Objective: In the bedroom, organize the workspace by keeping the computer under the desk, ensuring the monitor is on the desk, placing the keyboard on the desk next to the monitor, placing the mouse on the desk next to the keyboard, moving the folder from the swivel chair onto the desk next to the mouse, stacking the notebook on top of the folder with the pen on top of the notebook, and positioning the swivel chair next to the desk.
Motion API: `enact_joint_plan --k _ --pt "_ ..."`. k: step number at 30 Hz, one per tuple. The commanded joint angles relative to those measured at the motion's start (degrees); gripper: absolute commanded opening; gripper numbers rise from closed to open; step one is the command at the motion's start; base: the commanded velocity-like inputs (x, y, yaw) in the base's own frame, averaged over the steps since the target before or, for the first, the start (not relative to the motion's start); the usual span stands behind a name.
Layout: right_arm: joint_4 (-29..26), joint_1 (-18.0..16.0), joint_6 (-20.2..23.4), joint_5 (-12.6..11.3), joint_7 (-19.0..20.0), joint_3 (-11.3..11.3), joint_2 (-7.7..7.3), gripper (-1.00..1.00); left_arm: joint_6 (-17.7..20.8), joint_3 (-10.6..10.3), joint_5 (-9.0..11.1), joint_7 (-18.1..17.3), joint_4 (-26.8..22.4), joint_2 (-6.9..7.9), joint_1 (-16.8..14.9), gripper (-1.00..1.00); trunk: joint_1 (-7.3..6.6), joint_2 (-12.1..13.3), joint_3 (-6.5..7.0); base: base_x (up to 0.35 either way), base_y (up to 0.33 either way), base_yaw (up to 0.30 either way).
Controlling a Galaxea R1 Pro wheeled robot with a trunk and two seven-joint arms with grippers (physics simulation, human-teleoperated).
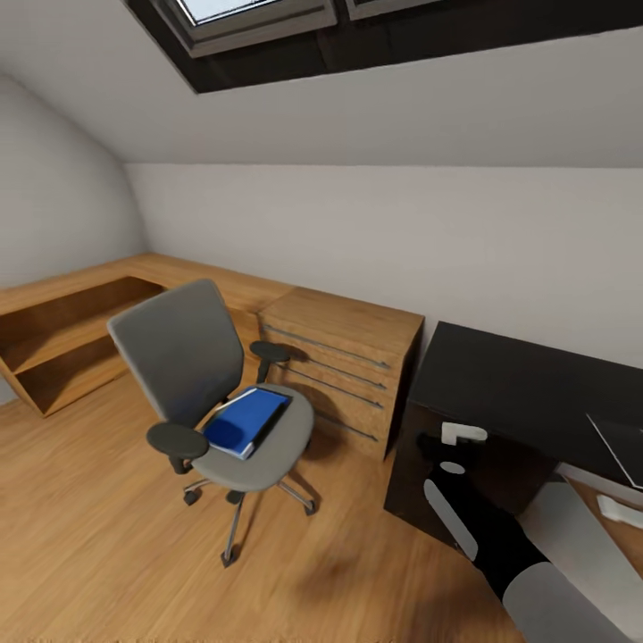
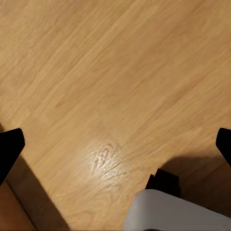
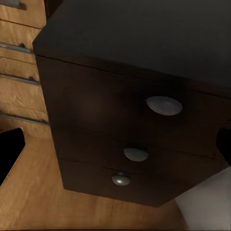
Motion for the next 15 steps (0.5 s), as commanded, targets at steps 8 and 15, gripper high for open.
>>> enact_joint_plan --k 8,15 --pt "-0.11 -0.01 0.35 -0.26 -0.51 0.24 -0.08 1.00 -1.49 -0.31 0.90 0.05 0.03 0.40 0.02 1.00 -0.01 -0.04 -0.38 -0.085 0.297 0.042" --pt "-0.19 -0.01 0.39 -0.26 -0.23 0.35 -0.08 1.00 -1.64 0.30 21.82 -21.49 0.14 7.78 0.01 1.00 -0.01 -0.04 -0.39 -0.052 0.261 0.034"
